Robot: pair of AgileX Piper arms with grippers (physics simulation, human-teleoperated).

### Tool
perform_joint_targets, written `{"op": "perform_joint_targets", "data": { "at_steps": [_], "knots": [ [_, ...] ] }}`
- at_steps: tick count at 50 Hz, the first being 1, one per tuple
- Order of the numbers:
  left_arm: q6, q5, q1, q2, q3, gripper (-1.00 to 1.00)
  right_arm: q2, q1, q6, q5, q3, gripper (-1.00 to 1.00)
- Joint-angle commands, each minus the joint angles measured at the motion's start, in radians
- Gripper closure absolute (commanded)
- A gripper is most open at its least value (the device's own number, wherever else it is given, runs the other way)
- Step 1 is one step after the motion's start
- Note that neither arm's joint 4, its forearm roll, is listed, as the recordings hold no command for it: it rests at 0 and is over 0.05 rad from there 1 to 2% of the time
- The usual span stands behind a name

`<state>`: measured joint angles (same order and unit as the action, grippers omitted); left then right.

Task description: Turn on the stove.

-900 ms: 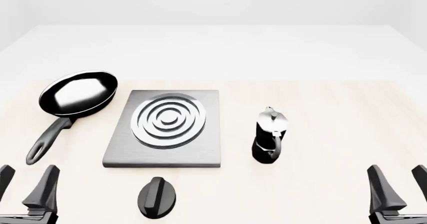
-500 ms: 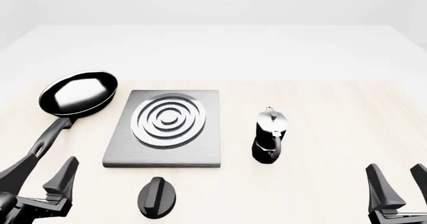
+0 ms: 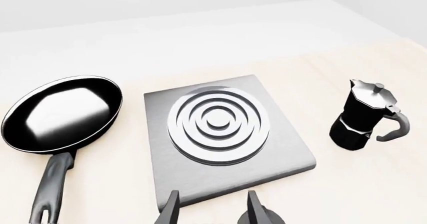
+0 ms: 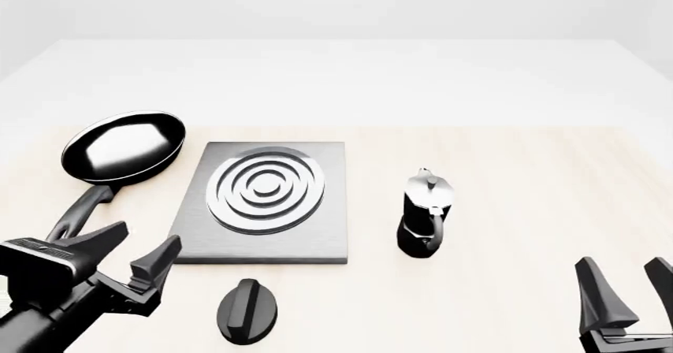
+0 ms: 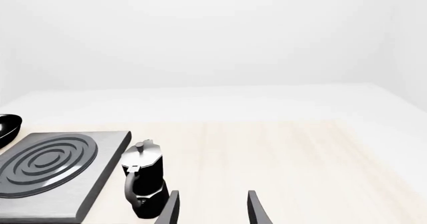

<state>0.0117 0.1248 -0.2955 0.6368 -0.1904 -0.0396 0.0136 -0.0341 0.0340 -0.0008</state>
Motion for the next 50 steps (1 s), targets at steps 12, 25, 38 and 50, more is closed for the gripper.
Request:
{"op": "perform_joint_targets", "data": {
  "at_steps": [12,25,38,50],
  "knots": [
    [0.068,-0.04,-0.088,0.115,-0.041,-1.0,0.006,0.001,0.005,-0.006,0.0,-1.0],
    [0.145,-0.008,-0.147,0.167,-0.029,-1.0,0.006,0.002,-0.001,-0.007,0.0,-1.0],
    [0.222,0.103,-0.228,0.315,-0.031,-1.0,-0.03,0.003,-0.023,0.02,0.0,-1.0],
    [0.254,0.117,-0.209,0.371,-0.032,-1.0,-0.035,0.005,-0.029,0.024,0.0,-1.0]
  ]
}}
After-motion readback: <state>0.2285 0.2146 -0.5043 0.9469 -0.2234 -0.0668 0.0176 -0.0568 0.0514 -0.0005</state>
